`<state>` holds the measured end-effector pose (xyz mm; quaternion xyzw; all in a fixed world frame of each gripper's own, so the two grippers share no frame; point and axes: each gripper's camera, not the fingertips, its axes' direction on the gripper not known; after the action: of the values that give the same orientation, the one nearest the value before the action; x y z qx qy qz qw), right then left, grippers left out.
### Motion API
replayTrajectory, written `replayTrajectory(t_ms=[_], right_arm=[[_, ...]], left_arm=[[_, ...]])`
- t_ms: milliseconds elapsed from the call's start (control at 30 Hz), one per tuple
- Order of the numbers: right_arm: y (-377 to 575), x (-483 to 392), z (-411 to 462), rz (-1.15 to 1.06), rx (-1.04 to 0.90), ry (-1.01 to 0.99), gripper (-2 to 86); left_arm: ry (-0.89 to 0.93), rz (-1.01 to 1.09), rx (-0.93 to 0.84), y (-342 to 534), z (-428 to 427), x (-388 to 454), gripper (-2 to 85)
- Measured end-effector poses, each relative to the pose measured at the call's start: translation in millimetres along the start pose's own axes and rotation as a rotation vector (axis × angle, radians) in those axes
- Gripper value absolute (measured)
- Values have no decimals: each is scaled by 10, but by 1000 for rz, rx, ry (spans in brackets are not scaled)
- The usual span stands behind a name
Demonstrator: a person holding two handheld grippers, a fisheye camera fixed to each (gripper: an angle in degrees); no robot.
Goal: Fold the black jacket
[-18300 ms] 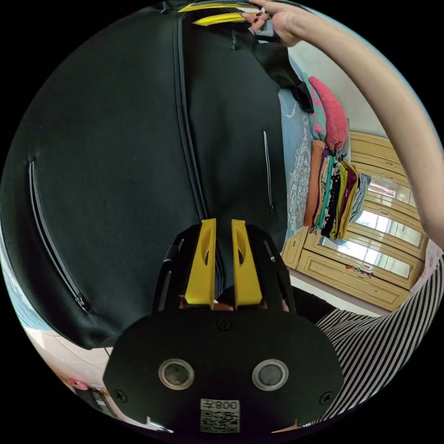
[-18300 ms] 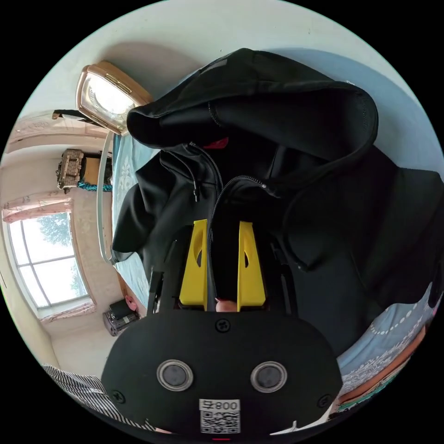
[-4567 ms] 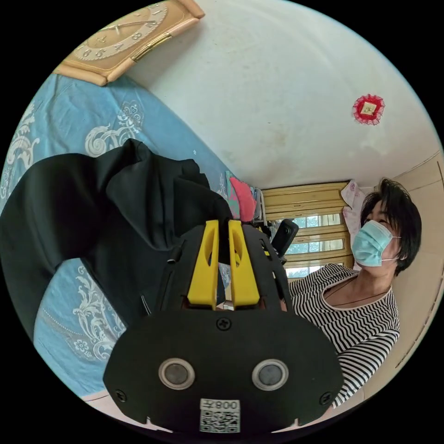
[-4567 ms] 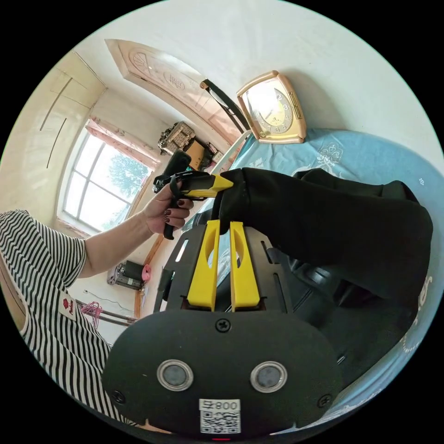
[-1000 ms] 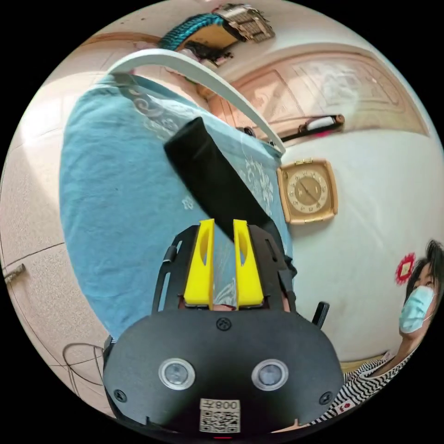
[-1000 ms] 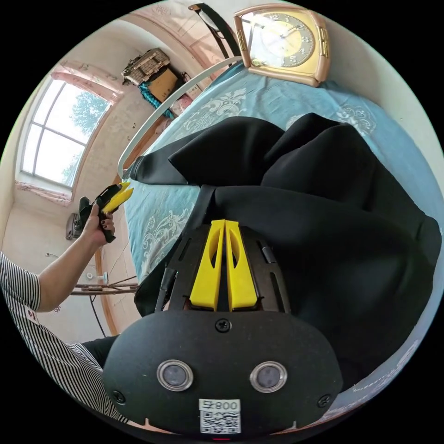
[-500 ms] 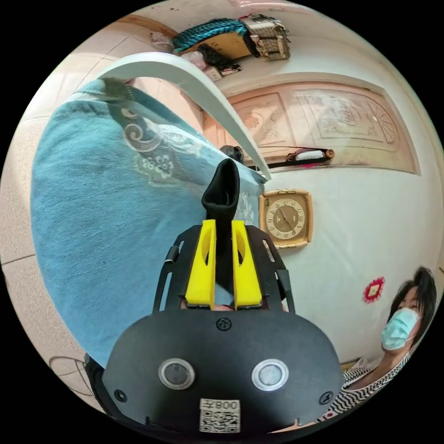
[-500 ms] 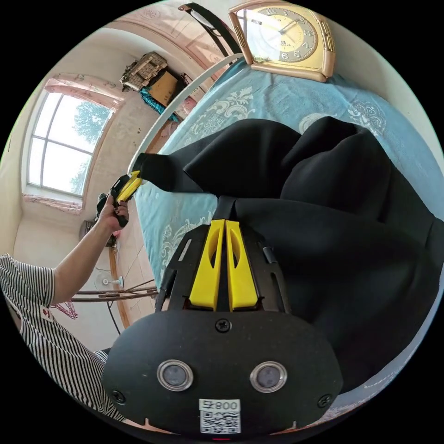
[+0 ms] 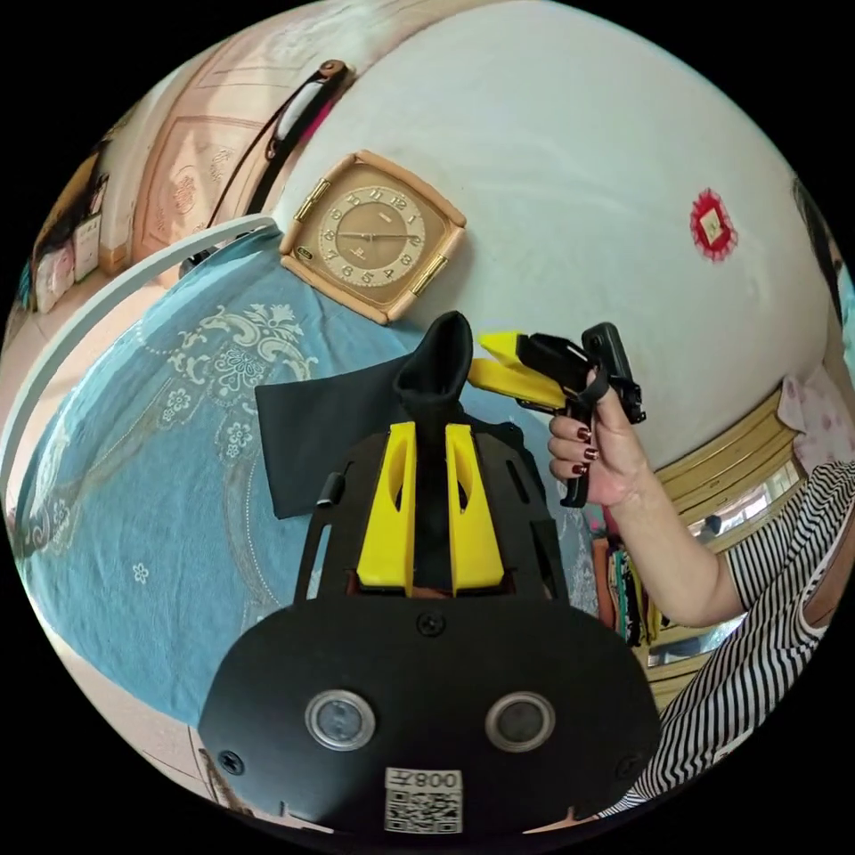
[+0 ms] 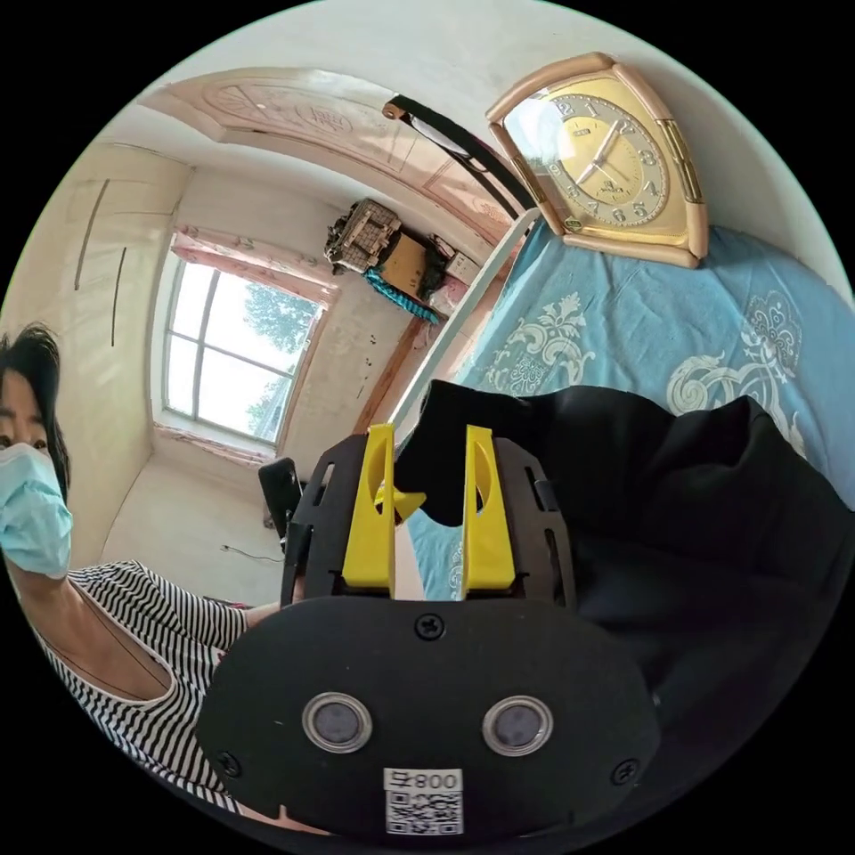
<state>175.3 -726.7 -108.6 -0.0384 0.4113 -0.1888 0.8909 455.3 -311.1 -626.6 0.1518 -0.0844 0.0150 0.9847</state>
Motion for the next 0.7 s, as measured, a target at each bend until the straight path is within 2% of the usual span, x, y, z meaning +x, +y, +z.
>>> replayTrajectory(t_ms=[167,300,500,700], right_arm=[[507,650,-318,95,26,4,102],[1009,1089,-801,85,80,-31,73],[2053,1595,-1841,58,207,20,41],[3484,2438,-2475,196,291,32,33]], left_arm=[[-54,147,-46,-124,237,682,63],[-76,255,-73,-245,495,1291,63],[8,438,-84,-443,952,2296,64],[86,559,-205,-380,1614,3124,64]])
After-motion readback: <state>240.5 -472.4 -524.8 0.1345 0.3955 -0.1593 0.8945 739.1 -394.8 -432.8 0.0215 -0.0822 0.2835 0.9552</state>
